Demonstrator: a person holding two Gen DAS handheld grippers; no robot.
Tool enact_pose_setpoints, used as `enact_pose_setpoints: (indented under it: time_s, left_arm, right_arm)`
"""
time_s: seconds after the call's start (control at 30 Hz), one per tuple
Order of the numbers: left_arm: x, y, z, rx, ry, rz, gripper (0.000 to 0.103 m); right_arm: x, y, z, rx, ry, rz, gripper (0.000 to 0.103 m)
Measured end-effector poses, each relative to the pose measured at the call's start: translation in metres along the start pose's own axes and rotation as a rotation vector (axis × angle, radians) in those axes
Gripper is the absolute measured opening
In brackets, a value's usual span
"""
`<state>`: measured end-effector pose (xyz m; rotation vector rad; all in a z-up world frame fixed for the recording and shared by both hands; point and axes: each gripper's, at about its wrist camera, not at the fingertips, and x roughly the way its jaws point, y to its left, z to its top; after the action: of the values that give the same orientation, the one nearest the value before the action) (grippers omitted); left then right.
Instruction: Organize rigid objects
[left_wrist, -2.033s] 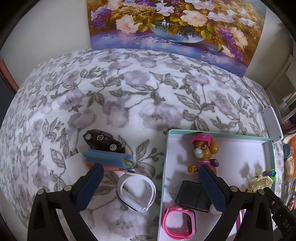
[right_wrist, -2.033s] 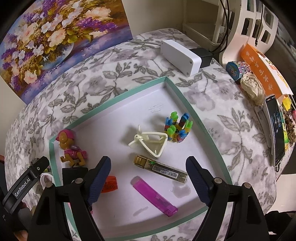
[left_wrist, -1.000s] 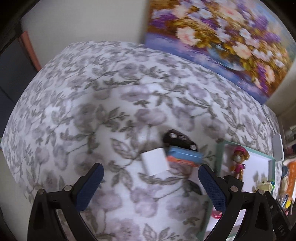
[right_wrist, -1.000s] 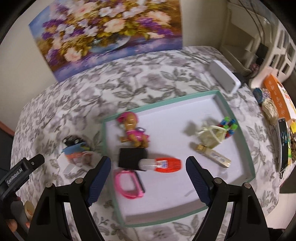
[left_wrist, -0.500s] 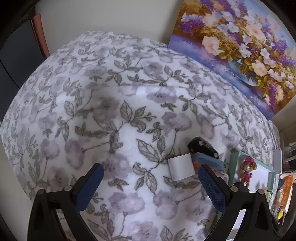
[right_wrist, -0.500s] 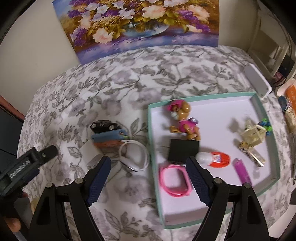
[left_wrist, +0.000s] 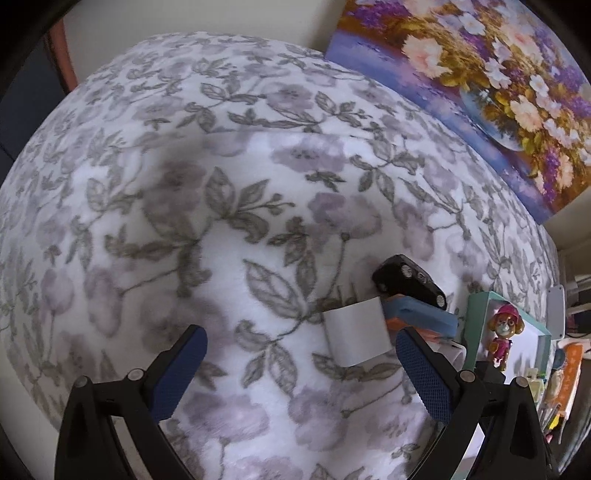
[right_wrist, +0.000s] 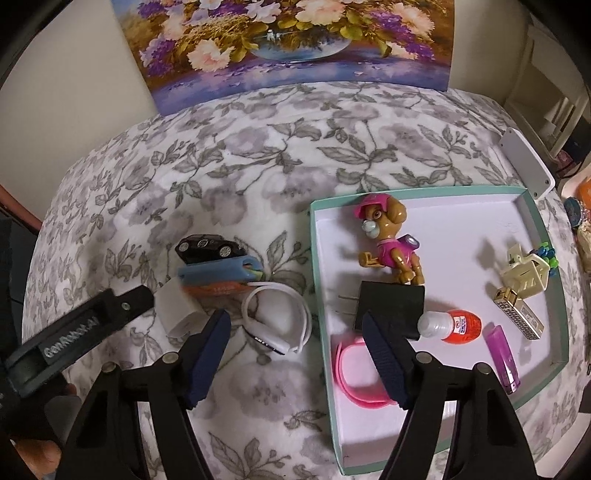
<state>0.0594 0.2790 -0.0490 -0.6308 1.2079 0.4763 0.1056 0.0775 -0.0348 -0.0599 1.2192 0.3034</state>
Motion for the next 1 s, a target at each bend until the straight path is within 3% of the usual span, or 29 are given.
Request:
enact_pose_setpoints:
  time_s: [0.17, 0.37, 0.63, 0.7, 0.77, 1.0]
  left_arm:
    - [0.012, -0.014, -0.001, 0.041, 0.017, -0.013, 0.101]
    - [0.030, -0.025, -0.005, 0.070, 0.052, -0.019, 0.091]
    - [0.038, -0.031, -0.005, 0.083, 0.036, -0.030, 0.075]
    - [0.038, -0.035, -0.004, 0.096, 0.033, -0.041, 0.060]
    - [0.037, -0.036, -0.005, 0.103, 0.034, -0.061, 0.054]
    - [0.034, -0.036, -0.013, 0.119, 0.053, -0.064, 0.049]
  right_arm:
    - [0.001, -0.004, 0.001, 0.010, 0.001, -0.012, 0.075]
    - [0.001, -0.006, 0.001, 0.020, 0.001, -0.021, 0.075]
    - [0.000, -0.009, 0.002, 0.020, -0.004, -0.008, 0.075]
    - [-0.001, -0.008, 0.002, 0.017, -0.004, -0.001, 0.069]
    - [-0.001, -0.006, 0.001, 0.008, -0.003, 0.010, 0.064]
    - [0.001, 0.005, 0.000, -0.031, 0.003, 0.050, 0.056]
